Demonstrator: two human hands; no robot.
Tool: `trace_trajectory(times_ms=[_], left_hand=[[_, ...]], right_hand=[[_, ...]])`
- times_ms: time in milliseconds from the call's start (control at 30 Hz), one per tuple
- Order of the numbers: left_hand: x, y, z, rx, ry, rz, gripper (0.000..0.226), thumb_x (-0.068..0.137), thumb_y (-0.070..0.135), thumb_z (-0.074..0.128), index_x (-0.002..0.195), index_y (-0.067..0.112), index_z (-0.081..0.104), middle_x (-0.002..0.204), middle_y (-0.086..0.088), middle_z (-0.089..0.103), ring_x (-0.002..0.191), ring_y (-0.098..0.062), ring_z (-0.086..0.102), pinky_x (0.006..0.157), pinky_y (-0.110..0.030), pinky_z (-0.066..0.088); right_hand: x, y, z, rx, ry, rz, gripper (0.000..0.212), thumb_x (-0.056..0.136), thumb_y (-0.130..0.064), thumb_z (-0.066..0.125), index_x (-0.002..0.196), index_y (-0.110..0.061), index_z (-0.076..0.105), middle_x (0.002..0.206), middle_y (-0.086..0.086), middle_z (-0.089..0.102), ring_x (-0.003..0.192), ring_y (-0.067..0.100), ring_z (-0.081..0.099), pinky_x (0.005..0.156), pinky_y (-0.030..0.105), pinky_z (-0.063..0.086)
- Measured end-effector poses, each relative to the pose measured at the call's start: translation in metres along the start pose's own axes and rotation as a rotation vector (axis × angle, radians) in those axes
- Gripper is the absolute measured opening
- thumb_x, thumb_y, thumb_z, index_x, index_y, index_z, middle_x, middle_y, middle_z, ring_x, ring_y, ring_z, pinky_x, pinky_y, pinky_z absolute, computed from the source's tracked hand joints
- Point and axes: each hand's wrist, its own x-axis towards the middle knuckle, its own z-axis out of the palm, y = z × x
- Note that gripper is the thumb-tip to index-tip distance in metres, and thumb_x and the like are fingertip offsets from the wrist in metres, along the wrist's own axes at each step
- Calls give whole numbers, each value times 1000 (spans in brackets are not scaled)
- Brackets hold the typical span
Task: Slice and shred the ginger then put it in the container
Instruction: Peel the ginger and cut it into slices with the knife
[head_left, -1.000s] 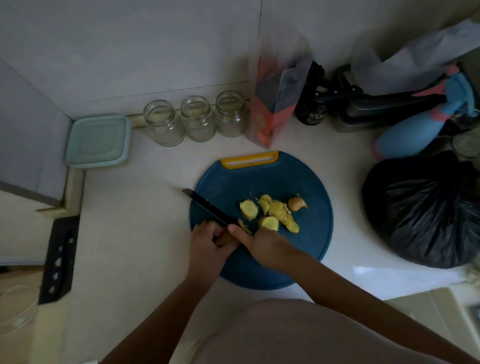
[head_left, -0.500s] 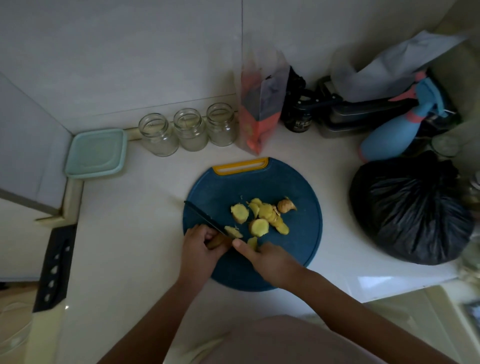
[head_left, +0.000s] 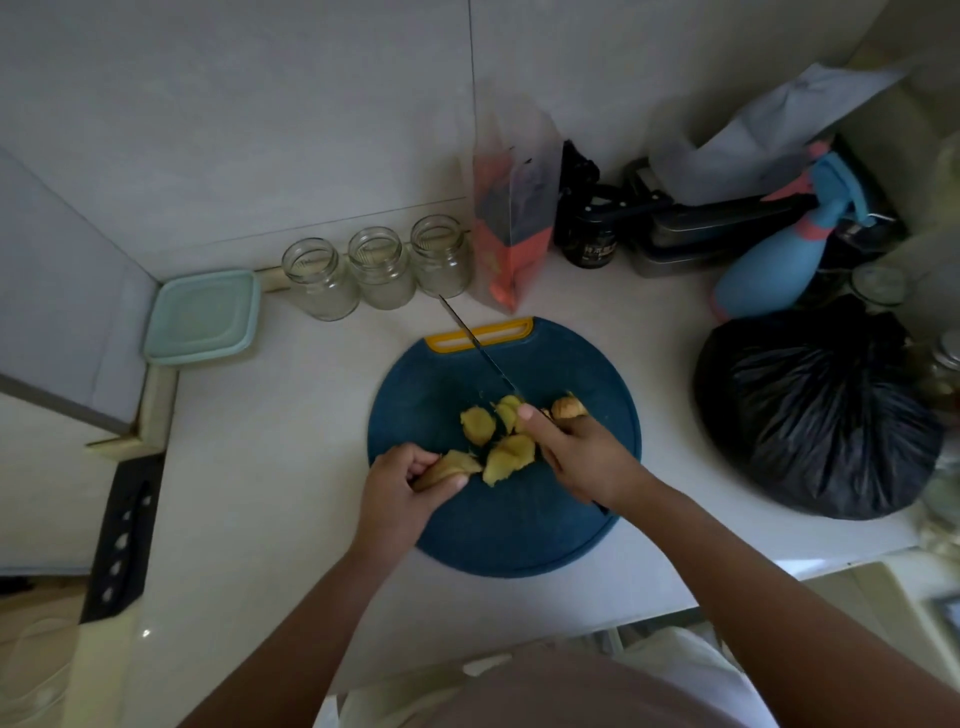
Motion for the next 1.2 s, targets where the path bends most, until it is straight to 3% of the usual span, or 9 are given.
trace_trajectory(times_ms=[167,333,533,633,733,833,967,1100,1200], left_hand=[[-4,-1,-5,19,9,26,26,67,23,85,84,19,65,85,4,64,80,-5,57,66,-5,39],[-6,-10,-18,8,35,43,24,67,21,85,85,21,68,84,4,66,79,-3,58,68,-7,40],[-11,-4,-18,10,15,101,22,73,18,81,90,18,68,85,11,66,83,4,58,68,-4,40],[-14,-7,-14,34,24,126,24,74,24,80,95,22,67,89,16,64,86,1,58,72,-8,41],[-15,-12,-10,83,43,142,24,75,31,78,96,30,66,91,13,63,88,-4,56,76,-19,44],[-15,-7,-10,-17,4,103,21,77,27,76,90,36,62,91,11,66,86,-3,60,75,-16,46],[-13,-4,-14,-81,-82,57,15,81,19,73,87,25,61,88,7,67,82,-1,62,71,-11,46],[-10,-10,-12,4,-23,113,10,86,27,67,86,17,65,84,4,62,79,-5,58,68,-14,43],[-3,-15,-6,63,72,108,29,92,47,51,78,22,60,74,5,58,73,-16,55,64,-28,41]], right_hand=[[-28,8,17,-35,-124,64,65,88,-68,38,51,-15,33,34,-9,32,31,5,33,45,19,33],[-41,27,40,85,-227,192,64,89,-68,40,55,-15,35,39,-2,32,32,12,28,39,22,25],[-44,44,32,93,-181,235,66,85,-71,41,52,-15,37,42,0,33,34,14,28,39,22,25],[-45,48,26,39,-102,206,67,80,-74,39,50,-14,38,41,-2,38,34,11,34,42,21,31],[-47,47,28,-136,-58,116,71,77,-79,35,56,-11,41,48,-1,45,45,10,42,55,25,37],[-53,44,35,-241,-78,38,66,84,-73,35,57,-13,35,52,-2,40,46,7,37,55,25,33],[-58,42,43,-248,-111,30,66,87,-72,36,57,-14,37,54,-1,42,47,7,40,58,27,35],[-49,43,41,-153,-123,126,66,83,-77,37,61,-15,39,56,1,43,47,11,41,55,27,36],[-45,41,40,-96,-175,205,67,81,-79,39,60,-16,38,52,1,40,38,11,35,43,22,31]])
